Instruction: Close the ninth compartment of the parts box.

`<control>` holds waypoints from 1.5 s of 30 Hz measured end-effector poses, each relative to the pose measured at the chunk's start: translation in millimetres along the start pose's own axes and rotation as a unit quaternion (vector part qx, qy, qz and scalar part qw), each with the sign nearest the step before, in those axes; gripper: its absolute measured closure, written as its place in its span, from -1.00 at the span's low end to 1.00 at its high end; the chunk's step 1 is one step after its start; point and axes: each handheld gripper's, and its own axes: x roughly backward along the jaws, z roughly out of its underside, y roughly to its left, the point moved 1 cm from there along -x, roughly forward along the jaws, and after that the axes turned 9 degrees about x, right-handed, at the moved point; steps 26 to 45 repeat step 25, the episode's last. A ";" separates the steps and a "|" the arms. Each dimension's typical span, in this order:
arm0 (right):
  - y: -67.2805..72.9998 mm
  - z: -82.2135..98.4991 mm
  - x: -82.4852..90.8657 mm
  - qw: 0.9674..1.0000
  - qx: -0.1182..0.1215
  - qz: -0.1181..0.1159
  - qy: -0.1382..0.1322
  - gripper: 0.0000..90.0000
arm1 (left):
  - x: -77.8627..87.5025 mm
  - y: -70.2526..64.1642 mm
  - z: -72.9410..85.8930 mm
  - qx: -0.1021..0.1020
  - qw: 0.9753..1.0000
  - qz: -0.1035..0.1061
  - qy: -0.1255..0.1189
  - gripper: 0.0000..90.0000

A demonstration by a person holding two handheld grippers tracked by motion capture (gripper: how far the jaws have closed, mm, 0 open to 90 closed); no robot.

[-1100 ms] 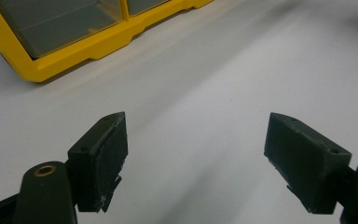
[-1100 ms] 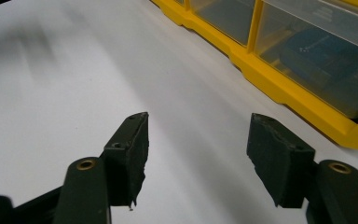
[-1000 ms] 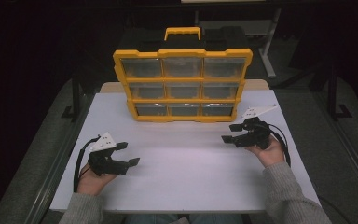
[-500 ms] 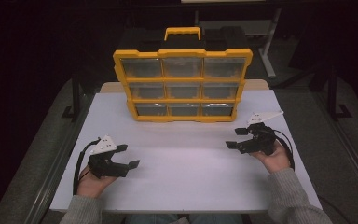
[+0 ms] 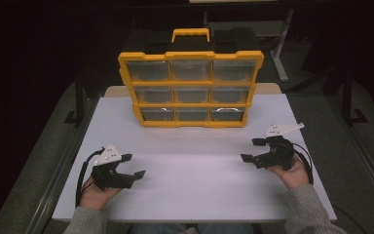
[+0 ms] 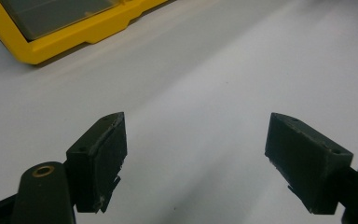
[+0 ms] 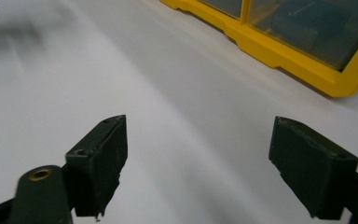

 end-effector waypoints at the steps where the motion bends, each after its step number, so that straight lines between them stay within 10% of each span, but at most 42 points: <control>1: 0.4 0.8 0.2 1.000 -0.004 0.001 0.004 -0.67 | 0.2 0.2 0.2 0.000 1.000 0.000 0.001 -0.54; 45: 7.9 18.7 5.5 1.000 -0.003 0.004 -0.001 -0.69 | -2.3 2.2 2.5 0.003 1.000 0.007 0.003 -0.55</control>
